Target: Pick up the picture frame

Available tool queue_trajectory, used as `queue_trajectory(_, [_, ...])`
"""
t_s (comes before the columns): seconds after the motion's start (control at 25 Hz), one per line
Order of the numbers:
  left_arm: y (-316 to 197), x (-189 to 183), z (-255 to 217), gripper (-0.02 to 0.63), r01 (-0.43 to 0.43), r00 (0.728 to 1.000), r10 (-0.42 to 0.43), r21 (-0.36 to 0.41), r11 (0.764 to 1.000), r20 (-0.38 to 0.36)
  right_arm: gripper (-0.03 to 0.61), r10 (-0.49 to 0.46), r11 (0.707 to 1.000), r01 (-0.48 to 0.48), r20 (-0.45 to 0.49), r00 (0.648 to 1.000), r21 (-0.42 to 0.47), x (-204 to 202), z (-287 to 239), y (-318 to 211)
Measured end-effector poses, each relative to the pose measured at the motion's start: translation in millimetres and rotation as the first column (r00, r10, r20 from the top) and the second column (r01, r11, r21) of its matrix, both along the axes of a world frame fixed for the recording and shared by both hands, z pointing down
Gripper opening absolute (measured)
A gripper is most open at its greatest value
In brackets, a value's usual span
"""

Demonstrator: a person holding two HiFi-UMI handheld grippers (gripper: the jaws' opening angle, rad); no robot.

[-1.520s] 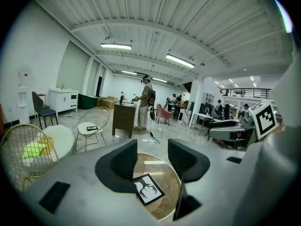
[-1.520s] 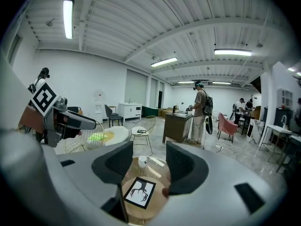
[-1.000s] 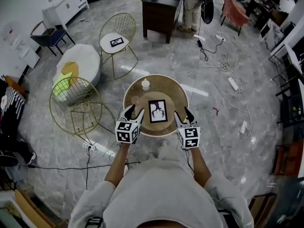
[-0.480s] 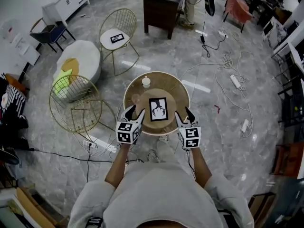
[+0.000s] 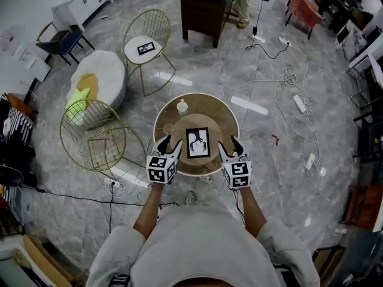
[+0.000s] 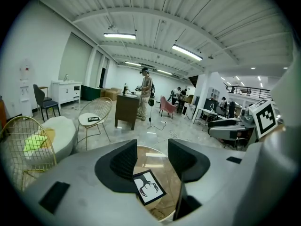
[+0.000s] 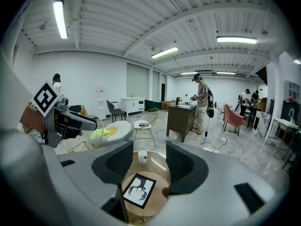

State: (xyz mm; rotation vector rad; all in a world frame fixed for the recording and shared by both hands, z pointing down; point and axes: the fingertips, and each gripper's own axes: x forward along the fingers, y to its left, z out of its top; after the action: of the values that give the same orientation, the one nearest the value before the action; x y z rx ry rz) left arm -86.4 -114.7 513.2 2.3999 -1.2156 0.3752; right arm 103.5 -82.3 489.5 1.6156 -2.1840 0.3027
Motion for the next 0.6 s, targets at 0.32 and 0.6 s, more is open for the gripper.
queue_trajectory(0.32, [-23, 19, 17, 0.194, 0.035, 0.999, -0.034, -0.053, 0.998, 0.018, 0.221, -0.043, 0.999, 0.044, 0.017, 0.999, -0.029, 17, 12, -35])
queue_trajectory(0.6, [-29, 24, 31, 0.194, 0.081, 0.996, -0.077, -0.097, 0.992, 0.044, 0.221, -0.085, 0.994, 0.088, 0.048, 0.995, -0.069, 22, 30, -50])
